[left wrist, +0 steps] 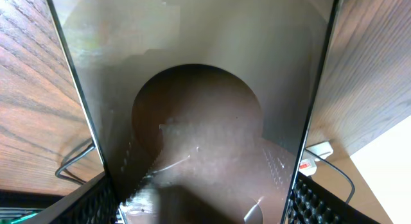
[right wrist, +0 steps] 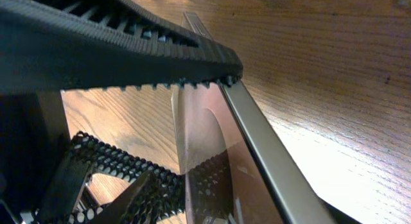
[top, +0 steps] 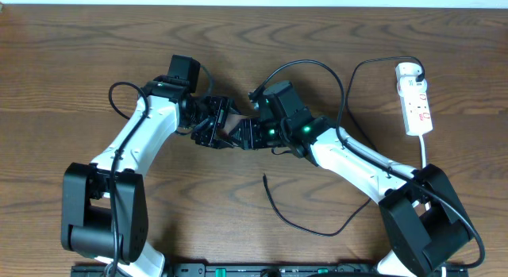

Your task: Plug charger to phone and switch on socket

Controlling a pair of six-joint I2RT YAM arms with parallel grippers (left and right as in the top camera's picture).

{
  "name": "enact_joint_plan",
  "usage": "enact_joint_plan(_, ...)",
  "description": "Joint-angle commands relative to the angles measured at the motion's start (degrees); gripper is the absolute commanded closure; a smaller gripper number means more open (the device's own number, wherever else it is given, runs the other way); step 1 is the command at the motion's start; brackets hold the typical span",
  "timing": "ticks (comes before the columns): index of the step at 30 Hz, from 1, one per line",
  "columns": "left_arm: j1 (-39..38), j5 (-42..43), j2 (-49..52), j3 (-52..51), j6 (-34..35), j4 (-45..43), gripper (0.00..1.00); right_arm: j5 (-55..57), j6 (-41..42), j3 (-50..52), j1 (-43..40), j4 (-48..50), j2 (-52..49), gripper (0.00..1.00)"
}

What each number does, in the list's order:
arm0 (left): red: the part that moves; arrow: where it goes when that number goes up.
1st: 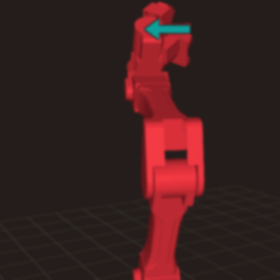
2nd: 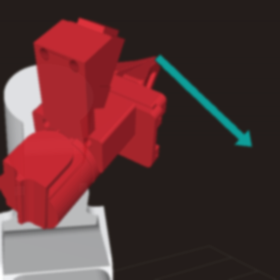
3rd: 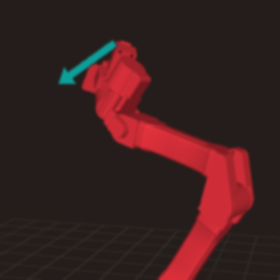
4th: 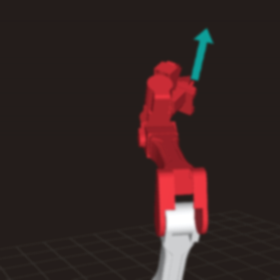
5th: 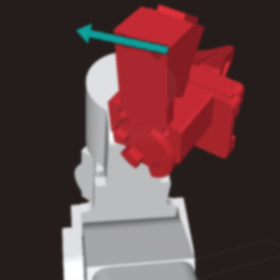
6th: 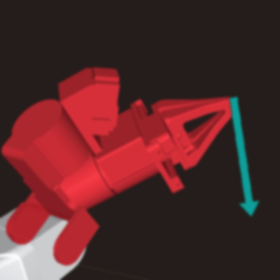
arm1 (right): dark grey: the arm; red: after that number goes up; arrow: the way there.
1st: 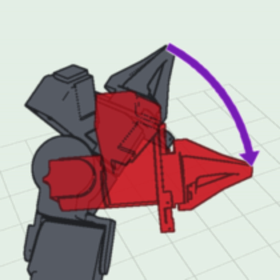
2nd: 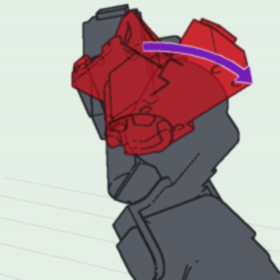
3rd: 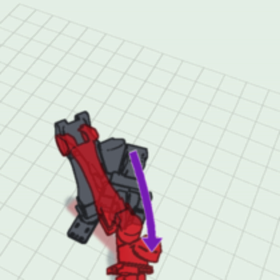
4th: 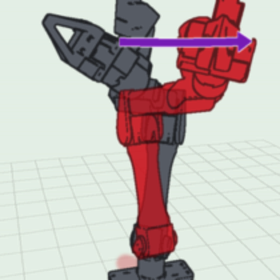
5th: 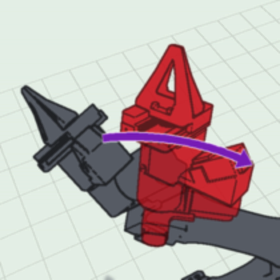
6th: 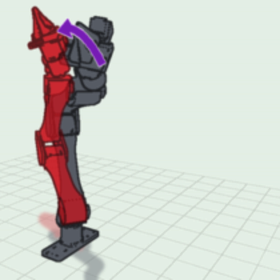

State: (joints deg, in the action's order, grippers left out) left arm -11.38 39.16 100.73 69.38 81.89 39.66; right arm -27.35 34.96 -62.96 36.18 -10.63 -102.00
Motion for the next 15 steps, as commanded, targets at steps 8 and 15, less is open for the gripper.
enact_joint_plan(8,-0.61,3.67,-1.62,2.10,-0.13,0.13,0.93,-0.20,0.81,-0.68,0.39,1.03,-1.09,0.68)
enact_joint_plan(15,-0.79,3.69,-1.62,2.10,-0.15,0.15,0.93,-0.17,0.83,-0.68,0.42,1.03,-1.09,0.84)
